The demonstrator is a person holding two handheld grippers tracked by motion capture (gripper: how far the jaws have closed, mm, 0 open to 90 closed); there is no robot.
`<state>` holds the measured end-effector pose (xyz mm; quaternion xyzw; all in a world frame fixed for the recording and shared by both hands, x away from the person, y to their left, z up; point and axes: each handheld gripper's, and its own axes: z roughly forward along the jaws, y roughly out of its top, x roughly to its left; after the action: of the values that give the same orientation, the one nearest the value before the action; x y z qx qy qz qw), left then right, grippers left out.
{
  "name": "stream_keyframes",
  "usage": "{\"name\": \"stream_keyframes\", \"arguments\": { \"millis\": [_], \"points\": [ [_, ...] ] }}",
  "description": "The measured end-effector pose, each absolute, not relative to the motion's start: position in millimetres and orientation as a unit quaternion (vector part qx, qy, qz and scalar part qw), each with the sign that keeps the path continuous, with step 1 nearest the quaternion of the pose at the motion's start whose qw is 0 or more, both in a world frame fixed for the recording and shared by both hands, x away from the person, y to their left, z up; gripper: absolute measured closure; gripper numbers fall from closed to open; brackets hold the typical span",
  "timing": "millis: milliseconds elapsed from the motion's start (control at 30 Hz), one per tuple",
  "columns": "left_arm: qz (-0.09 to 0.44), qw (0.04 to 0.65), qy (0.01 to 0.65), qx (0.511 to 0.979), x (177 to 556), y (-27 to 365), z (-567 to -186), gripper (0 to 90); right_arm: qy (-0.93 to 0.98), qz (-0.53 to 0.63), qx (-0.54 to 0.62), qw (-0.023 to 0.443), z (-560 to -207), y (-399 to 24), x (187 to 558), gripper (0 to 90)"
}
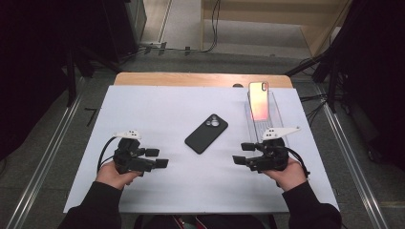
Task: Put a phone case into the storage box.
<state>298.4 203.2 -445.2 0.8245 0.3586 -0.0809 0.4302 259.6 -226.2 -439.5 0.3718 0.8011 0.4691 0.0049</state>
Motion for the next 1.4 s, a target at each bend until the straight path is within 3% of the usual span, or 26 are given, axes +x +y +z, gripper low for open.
{"name": "stream_keyframes", "arguments": {
  "millis": [233, 400, 733, 833, 933, 1100, 1200, 1400],
  "points": [
    [-0.077, 0.432, 0.357, 0.825, 297.0, 202.9, -445.4, 27.8, 0.797, 0.469, 0.381, 0.005, -445.7, -245.3, 249.6, 26.8],
    [-0.078, 0.429, 0.358, 0.826, 295.7, 202.6, -447.1, 27.7, 0.796, 0.467, 0.385, 0.004, -448.2, -259.6, 245.3, 18.0],
    [-0.066, 0.430, 0.359, 0.826, 304.3, 198.5, -438.0, 22.7, 0.796, 0.458, 0.395, -0.009, -454.7, -266.3, 245.6, 17.6],
    [-0.072, 0.442, 0.339, 0.827, 309.9, 195.3, -434.5, 17.2, 0.798, 0.458, 0.391, -0.010, -454.8, -265.6, 245.5, 17.5],
    [-0.071, 0.457, 0.316, 0.828, 316.0, 189.2, -430.5, 0.0, 0.797, 0.459, 0.392, -0.011, -454.7, -265.5, 245.8, 15.1],
    [-0.056, 0.446, 0.318, 0.835, 325.8, 176.3, -426.9, 0.2, 0.797, 0.457, 0.394, -0.014, -454.7, -265.7, 245.9, 14.7],
    [-0.028, 0.422, 0.327, 0.845, 332.4, 166.5, -425.7, 7.9, 0.797, 0.457, 0.395, -0.014, -454.8, -265.4, 246.0, 14.7],
    [-0.032, 0.414, 0.323, 0.850, 345.6, 148.2, -429.7, 8.1, 0.797, 0.456, 0.396, -0.015, -455.0, -265.5, 246.7, 14.7]
  ]
}}
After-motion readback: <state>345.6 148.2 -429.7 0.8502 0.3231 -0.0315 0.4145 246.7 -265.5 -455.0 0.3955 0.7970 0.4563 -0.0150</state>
